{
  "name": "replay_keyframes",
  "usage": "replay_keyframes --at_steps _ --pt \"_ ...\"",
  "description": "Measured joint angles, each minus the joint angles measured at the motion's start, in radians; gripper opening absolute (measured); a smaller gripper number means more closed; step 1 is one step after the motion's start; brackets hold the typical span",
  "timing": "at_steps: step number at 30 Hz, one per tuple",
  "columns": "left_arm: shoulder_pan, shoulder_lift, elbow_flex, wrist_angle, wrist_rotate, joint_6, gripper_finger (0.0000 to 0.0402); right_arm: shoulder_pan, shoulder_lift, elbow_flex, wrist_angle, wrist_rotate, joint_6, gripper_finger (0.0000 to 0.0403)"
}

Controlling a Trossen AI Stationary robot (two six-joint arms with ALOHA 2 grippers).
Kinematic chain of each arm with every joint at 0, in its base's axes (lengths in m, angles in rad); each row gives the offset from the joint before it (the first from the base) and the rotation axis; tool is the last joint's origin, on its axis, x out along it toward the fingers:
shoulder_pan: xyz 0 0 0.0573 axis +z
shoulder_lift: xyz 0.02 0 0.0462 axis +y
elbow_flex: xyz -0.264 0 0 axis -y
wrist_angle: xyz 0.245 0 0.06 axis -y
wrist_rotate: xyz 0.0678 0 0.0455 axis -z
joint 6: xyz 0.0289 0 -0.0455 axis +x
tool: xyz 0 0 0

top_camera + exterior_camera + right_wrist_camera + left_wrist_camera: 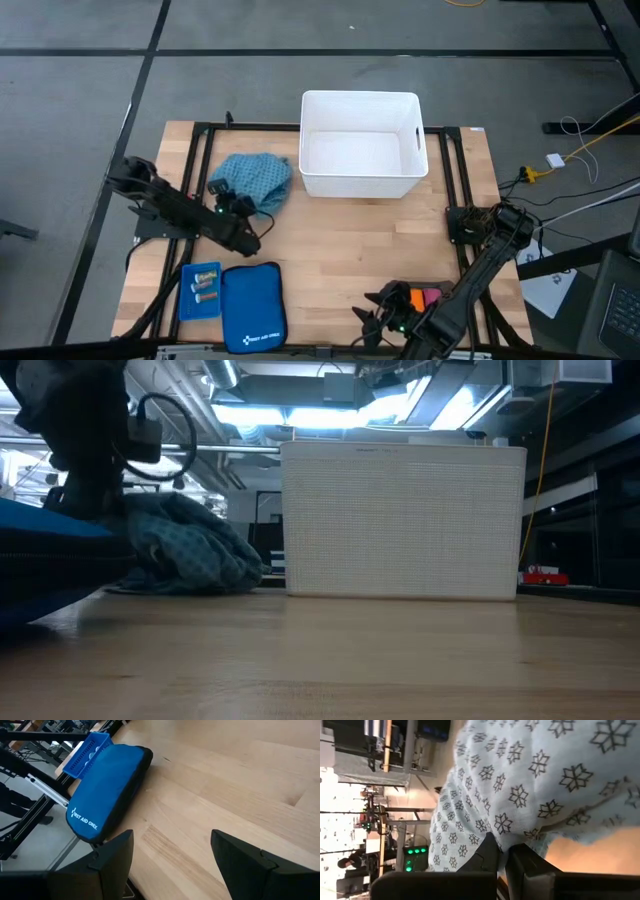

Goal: Pick & place medical supplies in basket/bin
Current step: Put the green patient gown into the white bin

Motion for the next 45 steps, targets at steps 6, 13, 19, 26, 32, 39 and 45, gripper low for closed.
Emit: replay_keyframes --at_steps 6,13,19,26,32,39,45 --pt "0.0 -0.023 0.011 -0.025 -0.09 -0.032 0.0002 -0.004 0.0 0.0 0.0 -0.006 -0.013 0.0265" --pt "0.002 -0.023 0.068 -0.106 -0.185 -0.089 0.0002 -0.004 0.0 0.0 0.003 -0.012 -0.014 0.0265" --pt "0.002 -0.028 0.086 -0.172 -0.243 -0.172 0.0002 -0.004 0.0 0.0 0.016 -0.012 -0.014 0.0265" --pt "0.002 -0.033 0.087 -0.174 -0.271 -0.172 0.0002 -0.004 0.0 0.0 0.02 -0.012 -0.014 0.0265" --pt "0.002 -0.037 0.088 -0.173 -0.331 -0.185 0.0002 -0.004 0.0 0.0 0.021 -0.012 -0.018 0.0265" --pt "0.003 -0.075 0.177 -0.175 -0.389 -0.116 0.0002 -0.004 0.0 0.0 0.022 -0.012 -0.018 0.0265" --pt "0.005 -0.153 0.309 -0.174 -0.44 0.039 0.0002 -0.004 0.0 0.0 0.027 -0.012 -0.018 0.0265"
